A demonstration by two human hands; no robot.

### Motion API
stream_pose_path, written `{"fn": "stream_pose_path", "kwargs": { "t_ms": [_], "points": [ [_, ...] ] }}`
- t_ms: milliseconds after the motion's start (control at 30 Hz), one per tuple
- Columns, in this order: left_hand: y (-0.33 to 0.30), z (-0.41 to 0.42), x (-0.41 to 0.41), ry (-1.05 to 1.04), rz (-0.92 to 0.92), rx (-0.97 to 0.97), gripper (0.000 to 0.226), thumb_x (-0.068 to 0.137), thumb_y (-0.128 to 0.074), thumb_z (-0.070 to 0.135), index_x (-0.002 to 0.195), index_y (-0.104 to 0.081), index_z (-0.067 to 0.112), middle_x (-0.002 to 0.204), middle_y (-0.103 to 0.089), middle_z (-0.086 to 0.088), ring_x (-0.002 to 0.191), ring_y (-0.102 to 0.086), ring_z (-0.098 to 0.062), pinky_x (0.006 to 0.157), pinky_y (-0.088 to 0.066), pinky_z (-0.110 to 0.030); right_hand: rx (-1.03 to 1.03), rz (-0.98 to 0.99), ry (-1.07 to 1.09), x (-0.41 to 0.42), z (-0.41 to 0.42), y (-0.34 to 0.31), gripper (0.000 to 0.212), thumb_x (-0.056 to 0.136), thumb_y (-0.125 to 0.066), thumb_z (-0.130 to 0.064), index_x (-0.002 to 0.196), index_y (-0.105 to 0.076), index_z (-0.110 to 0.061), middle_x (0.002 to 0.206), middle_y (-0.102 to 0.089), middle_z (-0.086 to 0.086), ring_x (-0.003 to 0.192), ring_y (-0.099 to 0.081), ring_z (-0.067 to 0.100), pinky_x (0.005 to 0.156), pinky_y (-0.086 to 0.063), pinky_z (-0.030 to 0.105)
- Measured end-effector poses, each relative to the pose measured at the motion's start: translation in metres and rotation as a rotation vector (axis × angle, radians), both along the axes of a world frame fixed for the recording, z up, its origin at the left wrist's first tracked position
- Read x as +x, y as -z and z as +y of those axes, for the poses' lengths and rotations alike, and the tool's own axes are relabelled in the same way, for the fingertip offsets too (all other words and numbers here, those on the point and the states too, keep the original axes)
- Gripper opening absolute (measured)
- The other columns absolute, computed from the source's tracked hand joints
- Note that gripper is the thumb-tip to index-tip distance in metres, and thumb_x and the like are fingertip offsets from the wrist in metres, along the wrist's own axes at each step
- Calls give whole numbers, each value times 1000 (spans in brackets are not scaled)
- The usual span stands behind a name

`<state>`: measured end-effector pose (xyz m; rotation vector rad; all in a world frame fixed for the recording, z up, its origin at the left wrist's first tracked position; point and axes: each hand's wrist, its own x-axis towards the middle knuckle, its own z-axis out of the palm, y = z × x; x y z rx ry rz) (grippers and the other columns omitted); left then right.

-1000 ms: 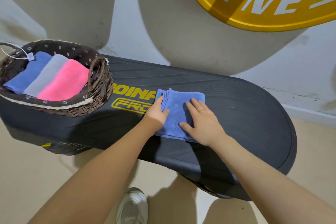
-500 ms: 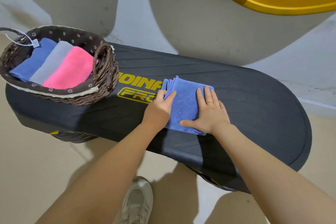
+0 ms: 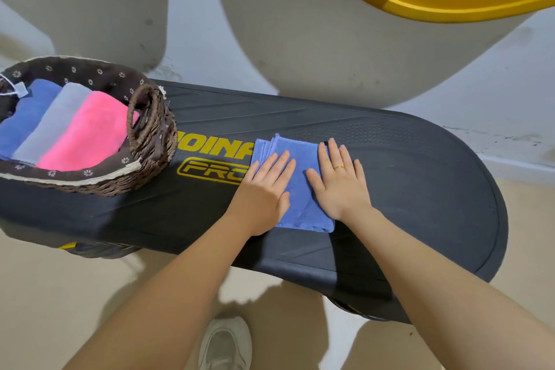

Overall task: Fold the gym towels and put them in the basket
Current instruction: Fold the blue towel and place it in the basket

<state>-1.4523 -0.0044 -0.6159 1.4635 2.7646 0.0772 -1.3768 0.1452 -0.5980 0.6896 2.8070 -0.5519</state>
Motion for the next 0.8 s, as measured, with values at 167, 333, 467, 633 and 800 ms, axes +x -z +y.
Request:
{"fn": "stream_pose_path", "kwargs": {
  "t_ms": [167,333,467,633,800],
  "points": [
    [2,0,0,-2,-34,0,65,84,-33,48,132,-50,7,137,-51,-10,125,-51,-27,100,-41,-47,54,-34,41,-19,11,1,61,98,-17,-47,150,2,-19,159,9,0,147,9,19,119,0,40],
    [3,0,3,9,-18,4,71,80,-35,58,132,-50,11,138,-50,-11,125,-51,-27,101,-39,-48,-20,-21,63,3,-12,-4,61,100,-23,-35,150,3,-10,159,11,3,147,8,19,118,-8,34],
    [2,-1,4,-12,-8,-1,67,82,-34,59,131,-52,17,137,-52,-12,124,-52,-27,101,-40,-48,-29,3,-11,33,-28,-8,60,101,-26,-31,149,-1,-6,158,9,9,147,7,20,117,-11,31],
    [-8,1,9,-30,-2,-135,67,80,-30,58,124,-59,19,132,-57,-6,119,-57,-26,106,-31,-43,-461,230,229,47,-37,-18,47,100,-32,-14,145,-25,-7,158,-9,10,146,-10,18,110,-14,19],
    [-25,5,15,4,88,-31,51,82,-31,45,108,-69,22,95,-64,3,82,-56,-19,75,-35,-29,-747,308,748,36,-30,-34,47,95,-39,-11,141,-28,-11,115,-53,4,102,-47,17,90,-37,29]
  ]
}}
